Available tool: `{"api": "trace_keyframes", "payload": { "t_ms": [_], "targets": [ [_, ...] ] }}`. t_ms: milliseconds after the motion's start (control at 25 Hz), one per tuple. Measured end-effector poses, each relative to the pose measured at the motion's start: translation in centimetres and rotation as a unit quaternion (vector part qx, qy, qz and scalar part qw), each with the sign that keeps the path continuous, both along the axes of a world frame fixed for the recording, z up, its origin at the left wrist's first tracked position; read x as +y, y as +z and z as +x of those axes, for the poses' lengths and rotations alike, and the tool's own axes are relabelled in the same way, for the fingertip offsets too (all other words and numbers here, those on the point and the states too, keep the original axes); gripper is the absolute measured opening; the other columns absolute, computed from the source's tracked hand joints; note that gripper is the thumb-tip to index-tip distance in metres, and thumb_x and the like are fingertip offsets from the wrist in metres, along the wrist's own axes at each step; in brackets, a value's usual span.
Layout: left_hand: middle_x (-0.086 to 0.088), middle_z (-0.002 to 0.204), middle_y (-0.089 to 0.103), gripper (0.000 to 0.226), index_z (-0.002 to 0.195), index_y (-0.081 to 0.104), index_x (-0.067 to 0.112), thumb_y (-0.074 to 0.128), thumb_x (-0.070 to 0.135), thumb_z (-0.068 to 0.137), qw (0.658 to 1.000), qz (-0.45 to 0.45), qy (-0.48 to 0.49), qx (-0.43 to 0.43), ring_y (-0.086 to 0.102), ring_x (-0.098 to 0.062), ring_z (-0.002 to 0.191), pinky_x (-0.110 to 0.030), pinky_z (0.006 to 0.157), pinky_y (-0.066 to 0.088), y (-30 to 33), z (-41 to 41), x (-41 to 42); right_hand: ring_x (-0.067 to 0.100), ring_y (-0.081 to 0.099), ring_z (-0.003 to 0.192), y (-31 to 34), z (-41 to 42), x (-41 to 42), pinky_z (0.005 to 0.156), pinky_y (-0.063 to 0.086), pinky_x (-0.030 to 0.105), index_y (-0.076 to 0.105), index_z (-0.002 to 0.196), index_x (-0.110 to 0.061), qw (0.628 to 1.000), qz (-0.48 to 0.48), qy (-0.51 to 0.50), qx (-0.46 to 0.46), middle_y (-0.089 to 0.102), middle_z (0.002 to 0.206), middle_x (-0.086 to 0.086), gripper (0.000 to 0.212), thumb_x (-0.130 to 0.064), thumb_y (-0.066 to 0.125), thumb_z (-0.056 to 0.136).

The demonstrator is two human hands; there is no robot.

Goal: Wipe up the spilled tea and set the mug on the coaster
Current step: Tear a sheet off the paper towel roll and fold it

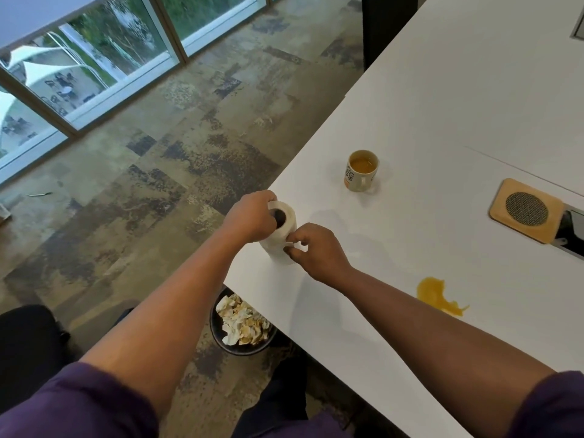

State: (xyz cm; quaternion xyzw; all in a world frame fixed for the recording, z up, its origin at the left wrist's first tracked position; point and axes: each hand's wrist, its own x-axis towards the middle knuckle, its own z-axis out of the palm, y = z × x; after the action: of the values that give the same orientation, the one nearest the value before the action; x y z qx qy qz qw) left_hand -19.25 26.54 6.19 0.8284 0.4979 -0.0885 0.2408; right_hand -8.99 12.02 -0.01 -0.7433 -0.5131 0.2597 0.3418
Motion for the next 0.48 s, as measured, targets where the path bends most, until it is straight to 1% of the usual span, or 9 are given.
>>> {"api": "trace_keyframes", "payload": {
  "t_ms": [120,200,320,480],
  "targets": [
    [-0.007,0.116,0.064,0.040,0.134,0.056,0.026,0.060,0.019,0.095,1.000,-0.012,-0.004,0.007,0.058,-0.025,0.084,-0.034,0.061,0.048,0.3,0.0,0.1,0.016,0.062,0.085,-0.1,1.1,-0.9,0.077,0.053,0.037,0.077,0.092,-0.014,1.000,0.012,0.001,0.008,0.073,0.096,0.001,0.011,-0.022,0.075,0.084],
    [-0.006,0.115,0.064,0.041,0.133,0.057,0.026,0.061,0.017,0.093,1.000,-0.021,-0.011,0.008,0.059,-0.023,0.081,-0.030,0.056,0.046,0.4,0.0,0.2,0.016,0.060,0.083,-0.2,2.3,-1.6,0.076,0.052,0.037,0.075,0.087,-0.015,1.000,0.011,-0.014,0.003,0.072,0.091,-0.003,0.007,-0.021,0.074,0.084],
    [-0.003,0.108,0.060,0.041,0.132,0.058,0.026,0.059,0.014,0.093,0.999,-0.037,-0.014,0.009,0.055,-0.017,0.074,-0.026,0.049,0.040,0.5,0.2,0.2,0.016,0.060,0.079,0.1,4.3,-2.5,0.074,0.051,0.039,0.071,0.080,-0.015,0.999,0.007,-0.052,0.001,0.070,0.082,-0.004,0.005,-0.019,0.071,0.081],
    [-0.006,0.112,0.062,0.040,0.133,0.058,0.024,0.056,0.014,0.094,0.999,-0.042,-0.019,0.007,0.059,-0.025,0.085,-0.029,0.052,0.042,0.7,0.3,0.2,0.015,0.061,0.075,0.1,7.4,-3.8,0.070,0.054,0.038,0.066,0.075,-0.021,0.993,-0.003,-0.118,0.003,0.067,0.074,-0.006,0.004,-0.021,0.068,0.077]
  ]
}}
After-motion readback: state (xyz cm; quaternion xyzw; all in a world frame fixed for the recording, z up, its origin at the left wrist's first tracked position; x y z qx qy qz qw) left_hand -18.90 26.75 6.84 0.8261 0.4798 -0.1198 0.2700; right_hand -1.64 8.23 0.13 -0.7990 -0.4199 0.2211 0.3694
